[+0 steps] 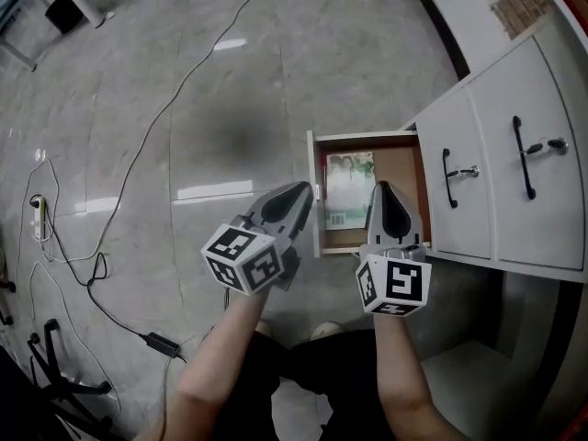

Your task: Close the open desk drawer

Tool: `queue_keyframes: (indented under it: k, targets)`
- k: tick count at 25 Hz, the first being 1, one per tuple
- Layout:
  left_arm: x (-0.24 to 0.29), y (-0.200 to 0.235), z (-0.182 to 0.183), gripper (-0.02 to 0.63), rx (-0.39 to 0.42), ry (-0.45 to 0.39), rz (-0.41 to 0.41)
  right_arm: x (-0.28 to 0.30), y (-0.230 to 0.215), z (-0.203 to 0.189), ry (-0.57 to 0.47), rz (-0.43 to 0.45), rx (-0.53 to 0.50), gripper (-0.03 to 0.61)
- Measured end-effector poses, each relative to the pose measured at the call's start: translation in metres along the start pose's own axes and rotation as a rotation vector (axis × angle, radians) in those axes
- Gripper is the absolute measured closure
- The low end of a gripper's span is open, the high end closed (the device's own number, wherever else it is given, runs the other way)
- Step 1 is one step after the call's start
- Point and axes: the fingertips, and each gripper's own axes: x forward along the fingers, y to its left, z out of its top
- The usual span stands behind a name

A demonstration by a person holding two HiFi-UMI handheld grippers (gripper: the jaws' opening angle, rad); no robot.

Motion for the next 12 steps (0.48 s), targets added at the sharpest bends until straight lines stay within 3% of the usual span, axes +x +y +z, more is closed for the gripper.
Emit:
queue_keyframes:
  k: [4, 10, 12]
  targets:
    - [0.017, 0.019, -0.003, 0.603, 0.016, 0.030, -0.038, 0.016, -0.007, 0.004, -0.043, 0.028, 0.009, 0.565]
    - [0.045, 0.046, -0.001, 0.603, 0.074, 0.037, -0.122, 0.026, -0.002, 0.008, -0.129, 0.135, -0.043, 0.565]
    - [0.053, 0.045, -0.002, 0.603, 0.120, 0.060, -0.176, 0.031, -0.006, 0.008, -0.159, 0.158, -0.024, 0.565]
